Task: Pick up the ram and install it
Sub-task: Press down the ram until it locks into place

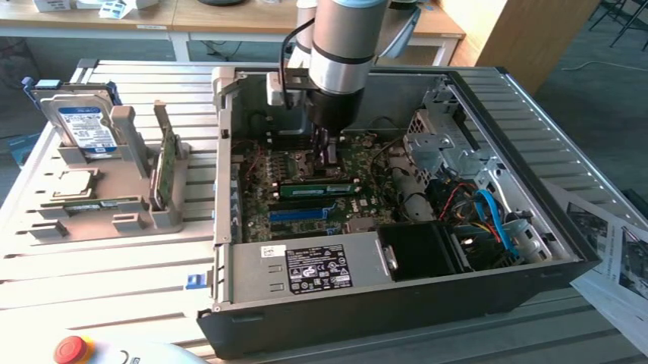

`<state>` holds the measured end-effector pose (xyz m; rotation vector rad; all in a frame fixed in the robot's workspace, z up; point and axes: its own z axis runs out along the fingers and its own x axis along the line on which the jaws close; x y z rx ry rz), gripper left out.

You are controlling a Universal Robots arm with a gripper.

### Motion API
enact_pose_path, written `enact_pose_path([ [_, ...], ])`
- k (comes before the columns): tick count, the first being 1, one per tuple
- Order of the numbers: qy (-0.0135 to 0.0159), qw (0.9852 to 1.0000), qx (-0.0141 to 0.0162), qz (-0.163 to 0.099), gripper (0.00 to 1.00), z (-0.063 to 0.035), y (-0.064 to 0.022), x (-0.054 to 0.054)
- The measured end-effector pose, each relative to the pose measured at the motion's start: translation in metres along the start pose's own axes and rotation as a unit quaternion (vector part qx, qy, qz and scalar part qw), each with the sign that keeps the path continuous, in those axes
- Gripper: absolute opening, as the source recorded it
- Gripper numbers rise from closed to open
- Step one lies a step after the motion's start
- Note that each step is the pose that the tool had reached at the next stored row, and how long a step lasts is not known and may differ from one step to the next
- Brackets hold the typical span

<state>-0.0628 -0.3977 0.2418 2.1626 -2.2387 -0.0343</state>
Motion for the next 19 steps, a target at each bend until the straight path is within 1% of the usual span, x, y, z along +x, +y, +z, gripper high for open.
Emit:
enact_pose_path([
  [5, 0.0000, 1.0000, 0.0000, 0.000, 0.10, 0.0000, 0.0002, 0.0004],
  [13, 0.0000, 1.0000, 0.0000, 0.000, 0.10, 0.0001, 0.0017, 0.0065],
  [19, 0.0000, 1.0000, 0.0000, 0.000, 0.10, 0.0001, 0.0018, 0.0074],
])
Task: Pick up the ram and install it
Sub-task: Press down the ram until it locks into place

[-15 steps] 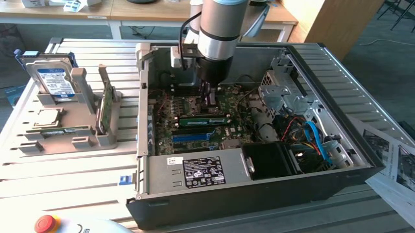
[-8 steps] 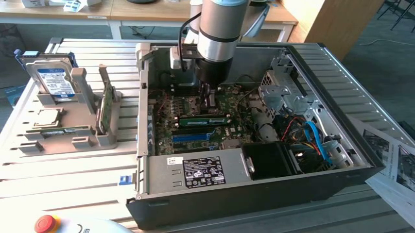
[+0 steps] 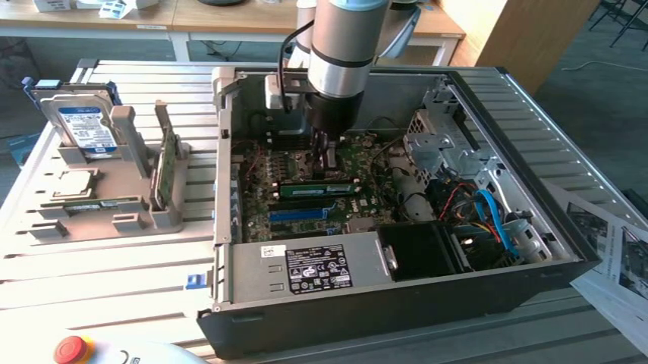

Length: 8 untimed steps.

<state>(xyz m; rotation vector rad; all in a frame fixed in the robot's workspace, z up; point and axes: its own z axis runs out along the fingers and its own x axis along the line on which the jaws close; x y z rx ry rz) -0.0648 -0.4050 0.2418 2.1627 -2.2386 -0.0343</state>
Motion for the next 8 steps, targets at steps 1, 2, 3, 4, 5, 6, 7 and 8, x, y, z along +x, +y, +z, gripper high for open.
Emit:
enact_pose_path([
  [1, 0.0000, 1.0000, 0.0000, 0.000, 0.10, 0.0001, 0.0000, 0.0001],
  [2, 0.0000, 1.0000, 0.0000, 0.000, 0.10, 0.0009, 0.0000, 0.0001],
  [3, 0.0000, 1.0000, 0.0000, 0.000, 0.10, 0.0018, 0.0000, 0.0001],
  [4, 0.0000, 1.0000, 0.0000, 0.000, 0.10, 0.0027, 0.0000, 0.0000],
  [5, 0.0000, 1.0000, 0.0000, 0.000, 0.10, 0.0036, 0.0001, 0.0000],
  [6, 0.0000, 1.0000, 0.0000, 0.000, 0.10, 0.0043, 0.0002, 0.0000],
  [7, 0.0000, 1.0000, 0.0000, 0.000, 0.10, 0.0049, 0.0002, 0.0000],
  [8, 0.0001, 1.0000, -0.0001, 0.000, 0.10, 0.0050, 0.0002, 0.0001],
])
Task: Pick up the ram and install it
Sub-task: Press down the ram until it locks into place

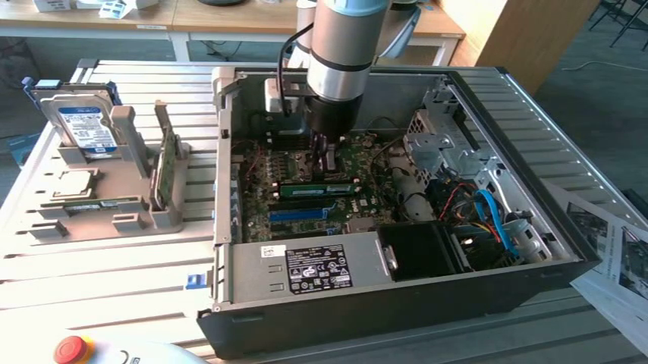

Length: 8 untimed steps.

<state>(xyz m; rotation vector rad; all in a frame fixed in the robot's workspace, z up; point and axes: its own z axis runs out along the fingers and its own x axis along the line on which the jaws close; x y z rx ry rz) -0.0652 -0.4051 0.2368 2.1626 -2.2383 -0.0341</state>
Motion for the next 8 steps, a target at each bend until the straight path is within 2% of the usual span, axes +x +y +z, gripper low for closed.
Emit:
enact_pose_path([
  [8, -0.0002, 1.0000, 0.0001, 0.000, 0.10, 0.0005, 0.0005, 0.0001],
])
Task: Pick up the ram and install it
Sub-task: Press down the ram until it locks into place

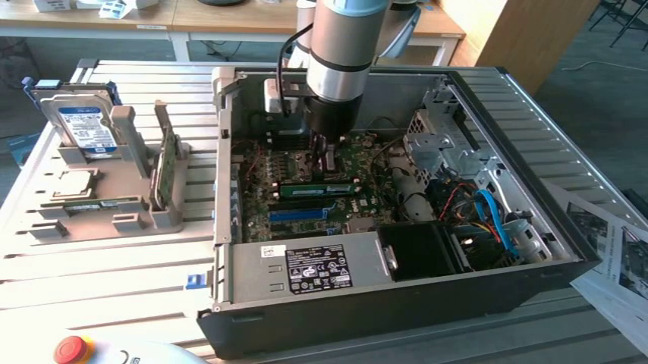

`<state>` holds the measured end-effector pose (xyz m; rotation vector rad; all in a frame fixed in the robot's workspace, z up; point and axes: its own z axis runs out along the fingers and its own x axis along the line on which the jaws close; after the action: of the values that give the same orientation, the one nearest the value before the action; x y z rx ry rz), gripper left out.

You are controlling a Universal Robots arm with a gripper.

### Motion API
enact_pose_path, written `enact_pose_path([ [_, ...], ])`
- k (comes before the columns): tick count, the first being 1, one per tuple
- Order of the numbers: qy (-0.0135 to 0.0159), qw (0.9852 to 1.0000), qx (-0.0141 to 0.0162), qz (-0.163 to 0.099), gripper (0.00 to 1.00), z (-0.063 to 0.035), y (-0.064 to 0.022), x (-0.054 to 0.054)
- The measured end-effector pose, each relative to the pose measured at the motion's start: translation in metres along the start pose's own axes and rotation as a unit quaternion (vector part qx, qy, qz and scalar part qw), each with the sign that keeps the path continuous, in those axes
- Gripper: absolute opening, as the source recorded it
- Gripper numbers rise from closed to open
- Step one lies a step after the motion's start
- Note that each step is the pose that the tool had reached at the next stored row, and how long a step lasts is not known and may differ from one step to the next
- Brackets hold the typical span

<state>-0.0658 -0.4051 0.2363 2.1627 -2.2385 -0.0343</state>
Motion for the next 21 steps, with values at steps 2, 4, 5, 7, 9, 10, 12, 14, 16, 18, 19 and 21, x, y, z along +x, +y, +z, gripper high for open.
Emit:
enact_pose_path([
  [2, 0.0000, 1.0000, 0.0000, 0.000, 0.10, 0.0000, 0.0000, 0.0000],
  [4, 0.0001, 1.0000, 0.0000, 0.000, 0.10, 0.0002, 0.0001, 0.0001],
  [5, 0.0000, 1.0000, 0.0000, 0.000, 0.10, 0.0006, 0.0001, 0.0001],
  [7, 0.0000, 1.0000, 0.0000, 0.000, 0.10, 0.0017, 0.0000, 0.0000],
  [9, 0.0001, 1.0000, -0.0001, 0.000, 0.10, 0.0025, 0.0000, 0.0001],
  [10, 0.0001, 1.0000, 0.0000, 0.000, 0.10, 0.0025, 0.0000, 0.0001],
  [12, 0.0001, 1.0000, 0.0000, 0.000, 0.10, 0.0025, 0.0000, 0.0001],
  [14, 0.0000, 1.0000, 0.0000, 0.000, 0.10, 0.0028, 0.0000, 0.0000],
  [16, -0.0001, 1.0000, 0.0000, 0.000, 0.10, 0.0037, -0.0001, 0.0000],
  [18, 0.0000, 1.0000, 0.0000, 0.000, 0.10, 0.0048, -0.0001, 0.0000],
  [19, 0.0000, 1.0000, 0.0000, 0.000, 0.10, 0.0055, -0.0001, 0.0000],
  [21, 0.0001, 1.0000, 0.0000, 0.000, 0.10, 0.0069, -0.0001, 0.0000],
])
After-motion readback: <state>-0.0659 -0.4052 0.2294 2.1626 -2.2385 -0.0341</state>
